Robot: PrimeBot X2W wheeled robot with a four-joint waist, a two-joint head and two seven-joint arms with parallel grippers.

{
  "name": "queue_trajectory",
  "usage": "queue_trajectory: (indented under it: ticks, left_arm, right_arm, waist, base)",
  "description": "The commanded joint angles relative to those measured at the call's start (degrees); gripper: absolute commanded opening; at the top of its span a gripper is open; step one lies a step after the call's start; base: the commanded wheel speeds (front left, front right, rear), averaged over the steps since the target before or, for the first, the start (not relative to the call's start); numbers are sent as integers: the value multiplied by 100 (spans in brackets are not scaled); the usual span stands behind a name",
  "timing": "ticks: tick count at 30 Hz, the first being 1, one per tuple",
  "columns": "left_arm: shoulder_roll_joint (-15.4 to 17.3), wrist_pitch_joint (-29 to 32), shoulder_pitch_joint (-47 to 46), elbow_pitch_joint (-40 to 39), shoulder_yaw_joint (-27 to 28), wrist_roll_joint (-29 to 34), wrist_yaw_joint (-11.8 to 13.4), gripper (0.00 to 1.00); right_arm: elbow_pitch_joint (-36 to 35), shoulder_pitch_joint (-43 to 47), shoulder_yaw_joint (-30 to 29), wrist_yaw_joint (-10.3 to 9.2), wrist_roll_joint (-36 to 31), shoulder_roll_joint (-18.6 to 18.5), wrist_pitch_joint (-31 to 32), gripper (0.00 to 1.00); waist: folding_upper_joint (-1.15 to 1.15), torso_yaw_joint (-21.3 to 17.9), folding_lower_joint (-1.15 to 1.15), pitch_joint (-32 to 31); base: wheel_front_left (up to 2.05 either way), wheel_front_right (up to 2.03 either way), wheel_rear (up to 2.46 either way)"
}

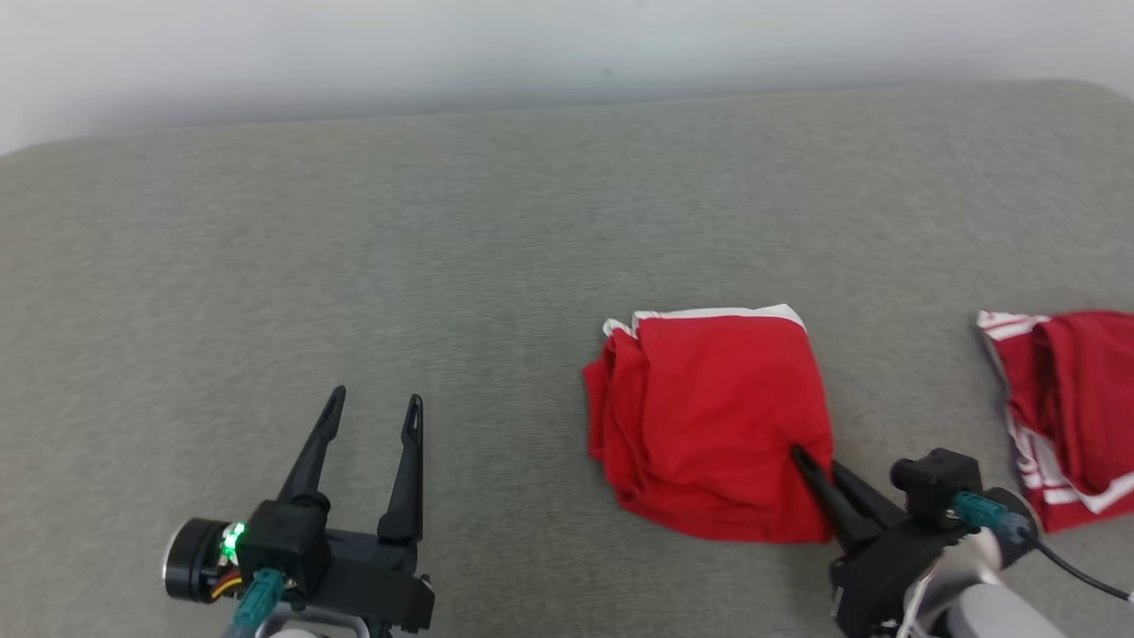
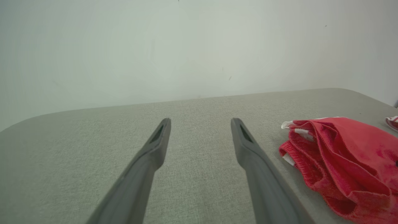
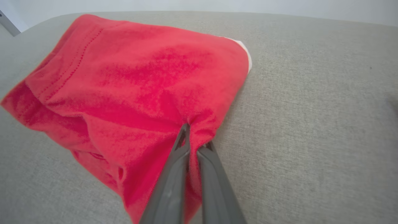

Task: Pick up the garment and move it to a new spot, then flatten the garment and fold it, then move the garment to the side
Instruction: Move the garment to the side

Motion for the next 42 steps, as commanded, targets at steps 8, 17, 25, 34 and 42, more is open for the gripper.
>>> queue_trajectory:
  ticks: [8, 17, 25, 34, 42]
  left_arm:
    - [174, 181, -241, -260, -23, 114, -1, 100]
    - [175, 270, -513, -349, -115, 165, -38, 100]
    - [169, 325, -829, -385, -249, 270, -70, 100]
    - [155, 277, -1001, -289, -318, 258, -82, 100]
    - [151, 197, -969, -244, -333, 213, -50, 100]
  right_arm:
    - [-706, 402, -540, -2, -602, -681, 363, 0]
    - [-1443, 130, -954, -2, -1056, -1130, 548, 0]
    - [-1301, -309, -1778, -3, -843, -1406, 579, 0]
    - [364, -968, -1760, -3, -253, -1345, 62, 0]
    - [1840, -1482, -1480, -4, 289, -1179, -198, 100]
  waist:
    - [0, -1126, 0, 374]
    - [0, -1598, 0, 662]
    - [0, -1746, 0, 977]
    - [0, -1582, 0, 1231]
    - [0, -1441, 0, 1149]
  base:
    - [0, 0, 0]
    - [0, 0, 0]
    - [0, 0, 0]
    - [0, 0, 0]
    - [0, 0, 0]
